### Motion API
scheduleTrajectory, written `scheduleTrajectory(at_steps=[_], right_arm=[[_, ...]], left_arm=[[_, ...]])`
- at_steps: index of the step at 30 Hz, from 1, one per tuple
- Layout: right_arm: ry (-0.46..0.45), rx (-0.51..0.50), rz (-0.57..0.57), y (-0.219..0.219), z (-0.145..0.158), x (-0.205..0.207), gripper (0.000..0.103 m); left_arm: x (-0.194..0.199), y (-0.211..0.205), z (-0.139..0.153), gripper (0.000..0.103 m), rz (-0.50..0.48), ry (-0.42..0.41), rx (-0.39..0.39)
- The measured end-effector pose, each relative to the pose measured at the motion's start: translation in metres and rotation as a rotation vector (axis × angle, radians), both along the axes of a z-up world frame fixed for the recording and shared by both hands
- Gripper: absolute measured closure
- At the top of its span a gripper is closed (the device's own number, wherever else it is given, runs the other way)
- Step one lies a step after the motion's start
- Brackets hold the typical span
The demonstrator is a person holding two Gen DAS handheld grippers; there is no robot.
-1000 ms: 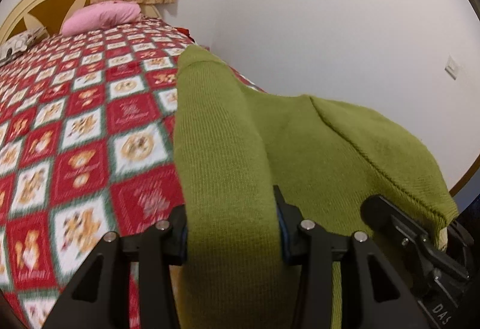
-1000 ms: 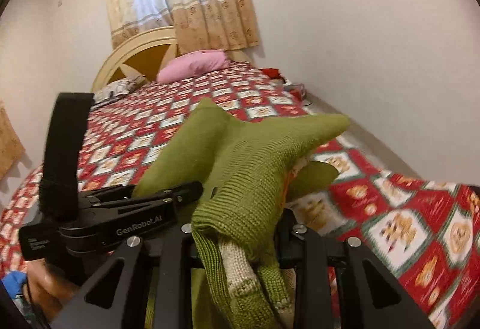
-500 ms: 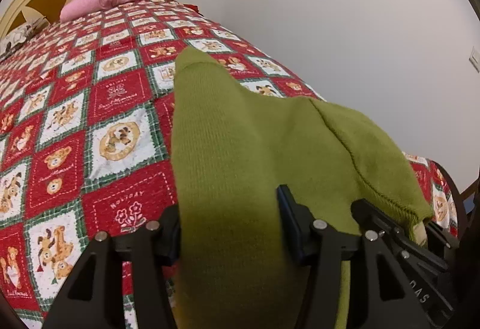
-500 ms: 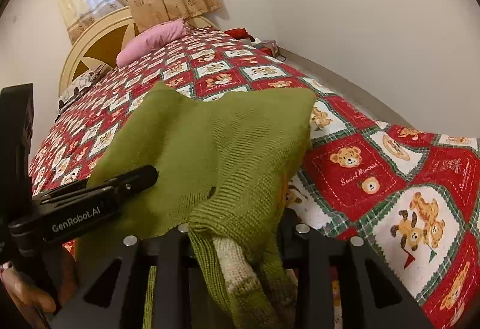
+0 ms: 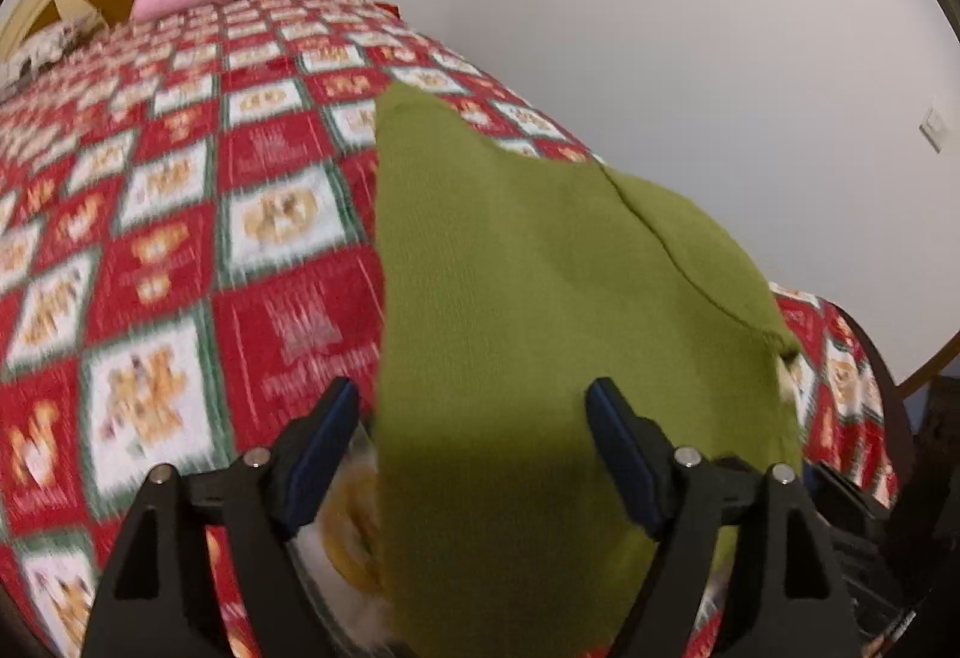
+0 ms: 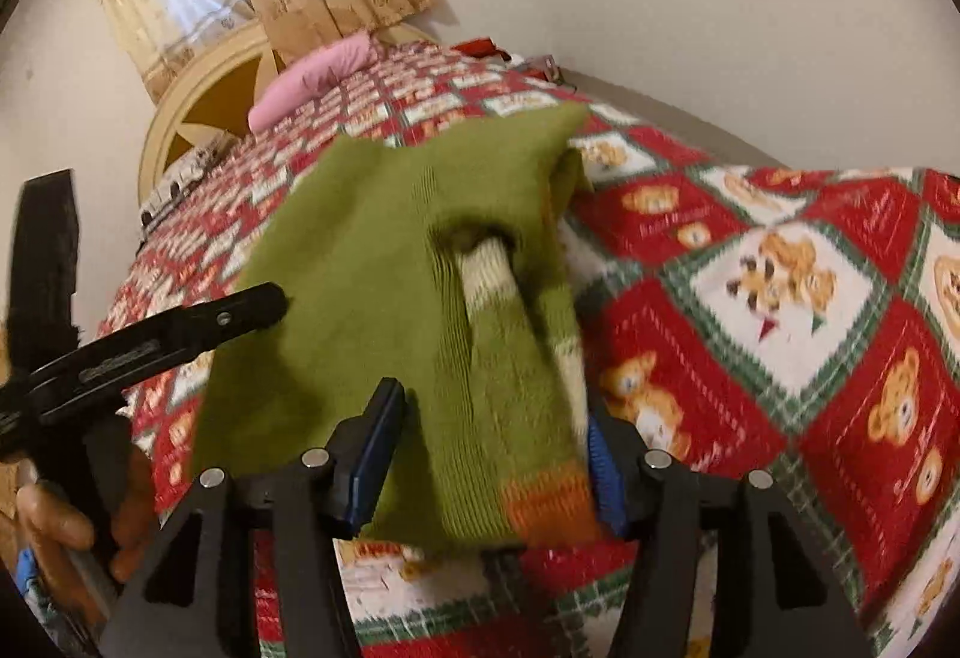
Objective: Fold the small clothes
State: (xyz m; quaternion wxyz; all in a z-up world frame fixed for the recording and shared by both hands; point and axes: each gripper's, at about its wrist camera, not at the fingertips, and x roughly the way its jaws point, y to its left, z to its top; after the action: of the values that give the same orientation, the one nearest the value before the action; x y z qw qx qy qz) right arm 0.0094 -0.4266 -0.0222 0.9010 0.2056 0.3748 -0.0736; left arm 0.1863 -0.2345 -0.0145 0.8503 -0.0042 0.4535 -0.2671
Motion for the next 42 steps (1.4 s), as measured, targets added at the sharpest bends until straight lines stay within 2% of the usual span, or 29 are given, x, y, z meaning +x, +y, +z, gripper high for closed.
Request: scheduleTrajectory(at_steps=[2,3,4,5,9,11,13,15,16,18,21,24,26,31,33,34,35,38,40,42], right_arm=[[0.014,-0.016,0.003,0.004,0.0,0.002,0.046],[0.031,-0.023,0.009,0.006,-0.002,0.003,0.05],[0.042,-0.036,0.014,0.009,-0.002,0.005,0.057],[0.047,-0.028,0.038,0.013,-0.002,0.005,0.076],[0.042,0.065,0.046,0.016,-0.004,-0.002,0.08],[0.002,0.197,0.045,0.007,-0.003,-0.009,0.081],[-0.026,0.298,0.058,0.003,-0.003,-0.015,0.081],[-0.028,0.309,0.063,0.005,-0.003,-0.021,0.081],[-0.017,0.279,0.053,0.007,-0.005,-0.024,0.081],[-0.004,0.258,0.029,0.006,-0.013,-0.026,0.081],[-0.021,0.279,0.017,0.002,-0.015,-0.03,0.079],[-0.019,0.231,0.007,0.005,-0.01,-0.042,0.071],[-0.023,0.192,-0.011,0.007,-0.002,-0.055,0.07],[-0.033,-0.017,-0.029,0.03,0.035,-0.091,0.068],[-0.033,-0.128,-0.039,0.043,0.05,-0.108,0.048],[-0.041,-0.177,-0.054,0.049,0.057,-0.117,0.044],[-0.058,-0.212,-0.064,0.054,0.063,-0.124,0.042],[-0.11,-0.277,-0.071,0.066,0.081,-0.141,0.042],[-0.147,-0.295,-0.088,0.069,0.09,-0.151,0.042],[-0.193,-0.293,-0.113,0.073,0.098,-0.157,0.042]], left_arm=[[-0.008,-0.003,-0.01,0.022,-0.012,0.02,0.012],[-0.013,-0.005,-0.015,0.022,-0.015,0.019,0.025],[-0.016,-0.005,-0.019,0.023,-0.022,0.026,0.018],[-0.018,-0.004,-0.02,0.03,-0.021,0.027,0.008],[-0.021,0.0,-0.01,0.055,-0.043,0.016,0.005],[-0.023,0.007,-0.003,0.058,-0.037,0.026,-0.009],[-0.024,0.014,-0.001,0.058,-0.03,0.049,-0.027],[-0.025,0.02,-0.007,0.057,-0.024,0.068,-0.032],[-0.026,0.021,-0.011,0.053,-0.021,0.069,-0.018],[-0.03,0.021,-0.018,0.036,-0.005,0.049,0.024],[-0.039,0.024,-0.021,0.026,0.013,-0.015,0.062],[-0.051,0.027,-0.016,0.026,0.019,-0.071,0.092],[-0.059,0.03,-0.011,0.026,0.028,-0.124,0.122],[-0.081,0.038,0.006,0.026,0.054,-0.234,0.175],[-0.088,0.043,0.011,0.02,0.058,-0.251,0.174],[-0.092,0.045,0.014,0.017,0.06,-0.259,0.171],[-0.097,0.047,0.018,0.013,0.065,-0.27,0.167],[-0.111,0.05,0.029,0.009,0.073,-0.308,0.168],[-0.123,0.053,0.039,0.002,0.084,-0.343,0.166],[-0.133,0.054,0.047,0.0,0.089,-0.371,0.151]])
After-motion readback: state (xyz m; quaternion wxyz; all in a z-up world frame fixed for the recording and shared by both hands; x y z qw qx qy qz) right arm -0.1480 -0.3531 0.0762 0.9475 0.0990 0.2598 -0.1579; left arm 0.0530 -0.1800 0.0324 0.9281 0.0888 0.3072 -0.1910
